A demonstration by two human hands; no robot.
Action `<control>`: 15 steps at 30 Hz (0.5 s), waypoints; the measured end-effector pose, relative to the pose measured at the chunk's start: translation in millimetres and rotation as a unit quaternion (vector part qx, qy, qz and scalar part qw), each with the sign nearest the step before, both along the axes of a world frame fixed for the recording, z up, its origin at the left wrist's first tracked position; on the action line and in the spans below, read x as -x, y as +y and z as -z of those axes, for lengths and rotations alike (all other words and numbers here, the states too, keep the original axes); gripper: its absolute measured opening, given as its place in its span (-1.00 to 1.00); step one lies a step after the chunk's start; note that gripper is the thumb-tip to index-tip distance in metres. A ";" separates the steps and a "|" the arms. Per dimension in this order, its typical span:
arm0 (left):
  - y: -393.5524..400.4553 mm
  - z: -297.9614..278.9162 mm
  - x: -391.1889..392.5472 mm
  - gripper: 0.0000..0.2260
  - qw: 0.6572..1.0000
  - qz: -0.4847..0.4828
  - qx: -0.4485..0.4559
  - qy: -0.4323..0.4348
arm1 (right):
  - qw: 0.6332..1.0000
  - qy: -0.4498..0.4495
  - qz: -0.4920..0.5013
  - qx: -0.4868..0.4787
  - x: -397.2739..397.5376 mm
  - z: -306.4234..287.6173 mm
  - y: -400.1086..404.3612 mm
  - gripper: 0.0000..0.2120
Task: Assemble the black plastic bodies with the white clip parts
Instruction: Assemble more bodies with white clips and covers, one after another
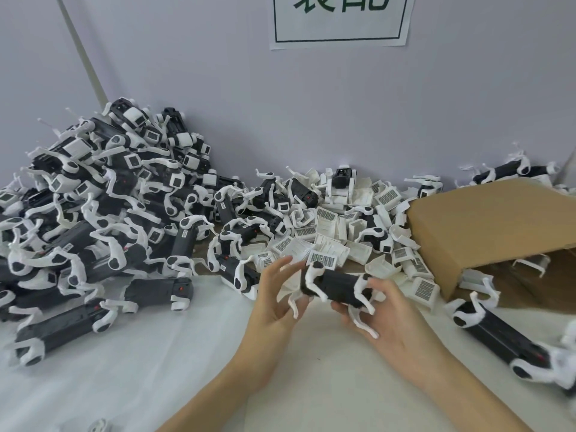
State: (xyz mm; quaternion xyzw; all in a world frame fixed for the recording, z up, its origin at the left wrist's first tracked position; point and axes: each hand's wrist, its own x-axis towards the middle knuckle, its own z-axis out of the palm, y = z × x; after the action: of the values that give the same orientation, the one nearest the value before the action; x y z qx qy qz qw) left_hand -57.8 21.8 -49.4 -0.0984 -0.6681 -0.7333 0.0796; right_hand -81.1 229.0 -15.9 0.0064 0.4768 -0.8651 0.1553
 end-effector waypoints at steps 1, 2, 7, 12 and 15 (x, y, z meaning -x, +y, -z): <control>0.0 -0.1 0.2 -0.57 1.000 -0.010 -0.008 -0.017 | 1.000 0.004 0.005 -0.002 0.2 -2.0 -0.5 -0.62; 0.0 -0.2 0.6 -0.62 0.999 -0.015 -0.013 -0.030 | 1.000 0.014 0.006 -0.004 -0.4 -3.3 -1.9 -0.69; 5.0 -6.3 -2.9 -0.70 0.998 0.026 -0.046 -0.026 | 0.996 0.070 0.046 0.022 -5.5 0.6 -3.6 -0.62; 0.8 -6.8 1.0 -0.69 0.988 -0.002 -0.124 -0.092 | 0.990 0.090 0.089 -0.065 -3.1 11.0 -8.2 -0.55; 2.9 -16.5 -1.6 -0.52 0.985 0.001 -0.122 -0.121 | 0.963 0.178 0.117 -0.162 -10.5 12.5 -14.9 -0.57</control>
State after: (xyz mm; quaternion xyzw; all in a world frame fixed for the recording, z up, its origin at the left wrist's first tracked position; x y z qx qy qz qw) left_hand -56.2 24.7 -32.9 0.0010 -0.5781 -0.8159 0.0091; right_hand -70.7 214.0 -28.4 -0.0672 0.6267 -0.7754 -0.0375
